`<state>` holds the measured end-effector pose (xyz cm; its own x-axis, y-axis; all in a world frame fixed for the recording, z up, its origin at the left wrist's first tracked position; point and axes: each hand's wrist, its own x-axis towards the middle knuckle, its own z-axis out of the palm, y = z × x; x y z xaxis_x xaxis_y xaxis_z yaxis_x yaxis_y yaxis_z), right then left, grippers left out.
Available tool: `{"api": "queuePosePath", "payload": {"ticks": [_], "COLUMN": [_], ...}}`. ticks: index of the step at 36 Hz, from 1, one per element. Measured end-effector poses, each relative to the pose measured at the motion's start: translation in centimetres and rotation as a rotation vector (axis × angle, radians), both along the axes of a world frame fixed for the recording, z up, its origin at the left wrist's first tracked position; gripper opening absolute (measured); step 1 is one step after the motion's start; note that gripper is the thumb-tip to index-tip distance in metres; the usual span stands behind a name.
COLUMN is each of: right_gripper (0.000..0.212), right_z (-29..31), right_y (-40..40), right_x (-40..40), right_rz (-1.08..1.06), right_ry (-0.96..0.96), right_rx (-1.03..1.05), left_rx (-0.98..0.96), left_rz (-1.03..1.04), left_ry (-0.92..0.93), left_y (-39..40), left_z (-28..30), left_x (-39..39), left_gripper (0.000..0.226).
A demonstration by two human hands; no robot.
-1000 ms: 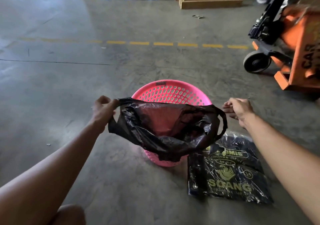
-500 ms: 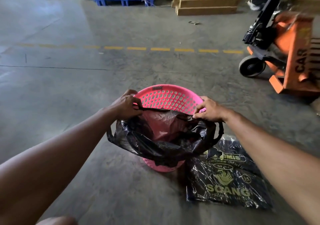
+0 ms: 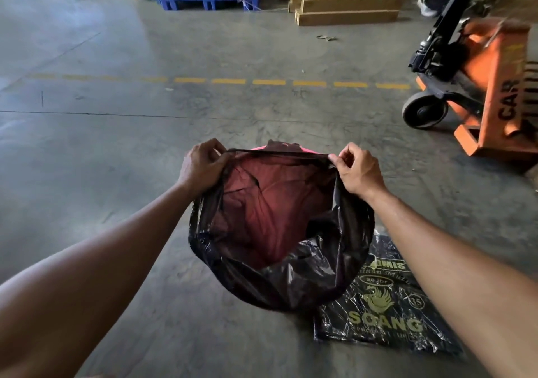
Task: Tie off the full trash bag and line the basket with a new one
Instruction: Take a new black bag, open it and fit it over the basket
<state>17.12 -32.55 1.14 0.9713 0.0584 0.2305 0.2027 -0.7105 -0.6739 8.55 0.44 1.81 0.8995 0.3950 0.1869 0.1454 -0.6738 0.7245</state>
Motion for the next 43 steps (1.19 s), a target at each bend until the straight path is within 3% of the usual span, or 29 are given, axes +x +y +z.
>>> {"api": "queuePosePath", "payload": {"ticks": [9,13,20,29,33,35,39,41,43], "right_gripper": [0.033,0.031,0.036,0.044,0.019,0.010,0.016,0.013,0.020], "right_z": [0.8,1.2,0.9,-1.1,-2.2,-3.1,-4.2,-4.2,-3.9], "right_y": [0.3,0.3,0.4,-0.3,-1.7,-2.6,-3.4,-3.4,-3.3], "right_x": [0.8,1.9,3.6,1.0,-0.1,-0.5,-1.9,-2.4,-2.7], "right_rz": [0.032,0.075,0.126,0.039,0.061,0.083,0.130,0.117,0.115], "right_ry": [0.010,0.104,0.295,0.498,0.633,0.690,0.754,0.797,0.860], "right_rx": [-0.110,-0.142,-0.109,0.336,0.633,0.685,0.700,0.743,0.804], "left_rx": [-0.026,-0.155,-0.537,-0.985,-1.129,-1.166,-1.249,-1.243,-1.226], "left_rz": [-0.038,-0.042,0.021,-0.038,-0.107,-0.088,-0.095,-0.124,-0.123], "left_ry": [-0.016,0.077,0.272,0.371,0.430,0.425,0.375,0.371,0.398], "left_y": [-0.3,-0.3,-0.4,0.9,2.8,3.6,5.3,5.6,5.6], "left_z": [0.3,0.4,-0.6,-2.8,-3.7,-4.0,-4.9,-5.1,-5.2], "left_x": [0.1,0.4,0.9,-1.1,-3.7,-5.2,-7.9,-8.8,-9.0], "left_gripper": [0.031,0.042,0.030,0.029,0.025,0.025,0.027,0.040,0.031]}}
